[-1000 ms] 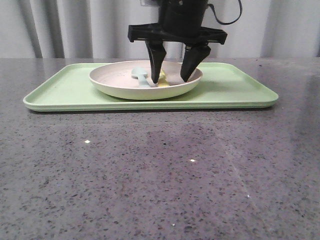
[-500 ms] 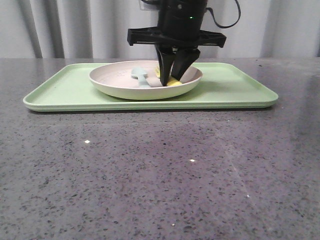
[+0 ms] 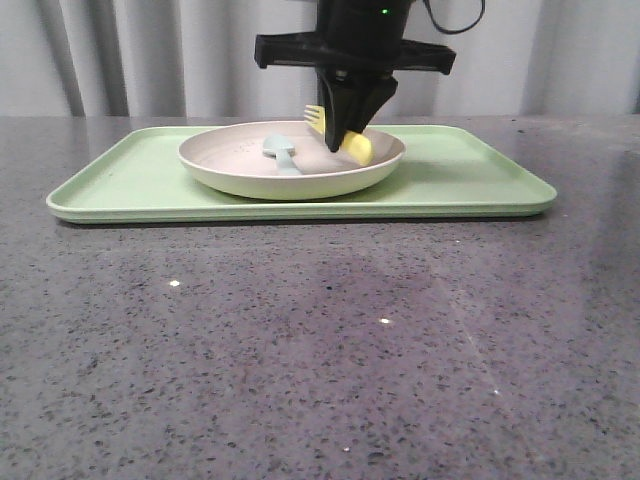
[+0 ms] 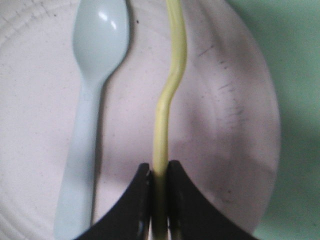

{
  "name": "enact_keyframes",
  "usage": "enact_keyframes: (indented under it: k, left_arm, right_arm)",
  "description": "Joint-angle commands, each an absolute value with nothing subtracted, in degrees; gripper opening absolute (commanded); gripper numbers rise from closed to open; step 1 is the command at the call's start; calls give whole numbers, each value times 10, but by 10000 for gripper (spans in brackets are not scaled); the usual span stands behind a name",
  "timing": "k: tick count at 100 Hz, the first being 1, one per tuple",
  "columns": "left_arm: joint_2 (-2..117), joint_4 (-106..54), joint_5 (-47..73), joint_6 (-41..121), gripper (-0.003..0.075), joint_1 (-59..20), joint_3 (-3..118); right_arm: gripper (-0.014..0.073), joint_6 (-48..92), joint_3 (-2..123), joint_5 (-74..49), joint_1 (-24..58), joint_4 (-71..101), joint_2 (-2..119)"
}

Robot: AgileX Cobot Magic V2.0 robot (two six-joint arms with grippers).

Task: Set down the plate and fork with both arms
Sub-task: 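Lift the yellow fork out of the plate with the right gripper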

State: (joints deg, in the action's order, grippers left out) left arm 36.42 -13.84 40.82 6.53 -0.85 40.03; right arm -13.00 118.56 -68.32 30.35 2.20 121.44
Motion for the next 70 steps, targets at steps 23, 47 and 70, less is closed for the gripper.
enact_keyframes:
  k: [23,47,70]
  left_arm:
    - [364,-150,362,59,156,-7,417]
    - [364,-150,362,59,156,-7,417]
    - [364,-150,362,59,156,-7,417]
  right_arm:
    - [-36,-133,1245,-769,302,-70,1165]
    - [-36,-167,1243,-772,277,-79,1156]
    - [-36,-167,1222,-772,241,-68,1125]
